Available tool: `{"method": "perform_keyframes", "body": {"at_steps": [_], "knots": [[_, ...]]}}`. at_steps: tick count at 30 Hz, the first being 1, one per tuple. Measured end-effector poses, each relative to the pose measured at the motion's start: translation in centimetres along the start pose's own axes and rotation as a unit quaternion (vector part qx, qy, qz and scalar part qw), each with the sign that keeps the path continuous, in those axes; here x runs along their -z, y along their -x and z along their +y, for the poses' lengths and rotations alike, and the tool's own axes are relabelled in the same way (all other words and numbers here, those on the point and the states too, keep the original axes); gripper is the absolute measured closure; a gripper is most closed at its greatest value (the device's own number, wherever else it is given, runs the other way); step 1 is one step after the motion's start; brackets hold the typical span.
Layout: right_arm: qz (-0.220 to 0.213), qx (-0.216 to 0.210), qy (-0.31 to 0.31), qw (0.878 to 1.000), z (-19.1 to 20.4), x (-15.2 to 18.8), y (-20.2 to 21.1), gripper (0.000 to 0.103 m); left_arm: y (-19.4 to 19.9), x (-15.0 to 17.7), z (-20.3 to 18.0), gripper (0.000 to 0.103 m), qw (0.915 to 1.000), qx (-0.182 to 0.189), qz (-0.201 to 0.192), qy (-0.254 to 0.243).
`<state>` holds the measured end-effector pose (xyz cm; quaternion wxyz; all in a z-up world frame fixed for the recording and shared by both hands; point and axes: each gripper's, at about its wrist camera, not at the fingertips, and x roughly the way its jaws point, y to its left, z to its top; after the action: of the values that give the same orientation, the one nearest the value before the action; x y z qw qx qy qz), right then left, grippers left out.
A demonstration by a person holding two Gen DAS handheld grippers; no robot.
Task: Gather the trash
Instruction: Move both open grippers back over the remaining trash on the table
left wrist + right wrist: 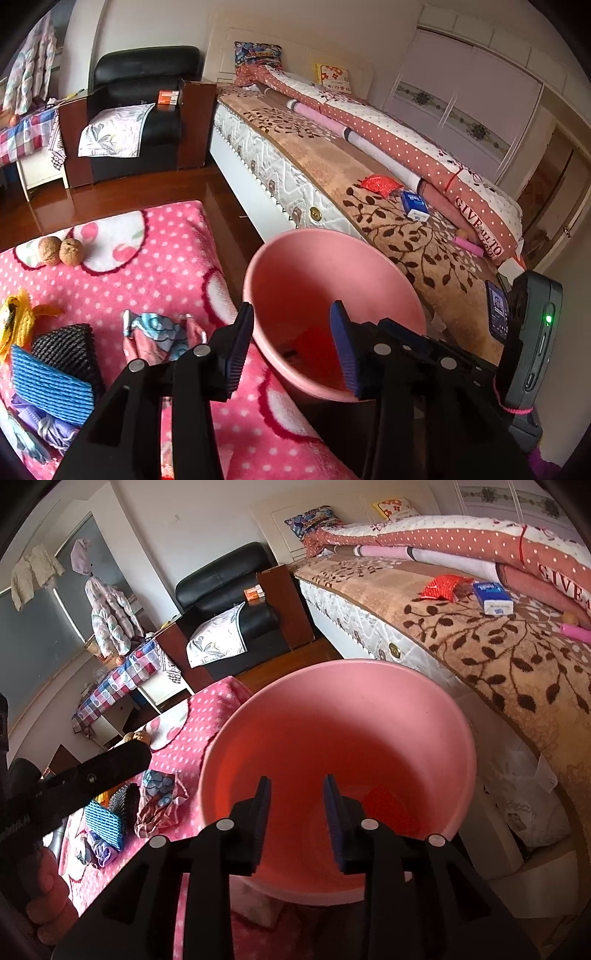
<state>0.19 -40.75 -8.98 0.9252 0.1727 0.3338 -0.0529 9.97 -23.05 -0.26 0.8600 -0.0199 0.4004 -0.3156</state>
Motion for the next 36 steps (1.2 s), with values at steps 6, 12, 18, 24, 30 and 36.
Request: {"method": "perform_keyframes", "body": {"at_steps": [6,12,18,24,30,36], "knots": [[-0.010,-0.005,0.012,1.000,1.7,0.2,0.7,0.073,1.7,0.3,1.6,0.061,0.9998,-0.014,-0.011,0.012],[-0.019,-0.011,0.025,0.999,3.2,0.6,1.4,0.073,3.9,0.9,3.7,0.060,0.9985,-0.035,-0.028,0.031],[-0.017,-0.027,0.033,0.999,4.7,1.7,2.2,0.073,6.7,1.6,5.8,0.058,0.9957,-0.061,-0.049,0.050],[-0.004,-0.047,0.056,0.997,6.5,3.2,2.6,0.073,10.6,2.8,9.0,0.057,0.9885,-0.102,-0.078,0.080],[-0.008,-0.070,0.094,0.993,8.8,4.0,3.4,0.073,15.0,4.9,13.1,0.057,0.9761,-0.158,-0.098,0.113],[0.006,-0.095,0.121,0.988,10.7,5.0,3.9,0.073,18.3,7.6,16.2,0.055,0.9633,-0.201,-0.105,0.143]]}}
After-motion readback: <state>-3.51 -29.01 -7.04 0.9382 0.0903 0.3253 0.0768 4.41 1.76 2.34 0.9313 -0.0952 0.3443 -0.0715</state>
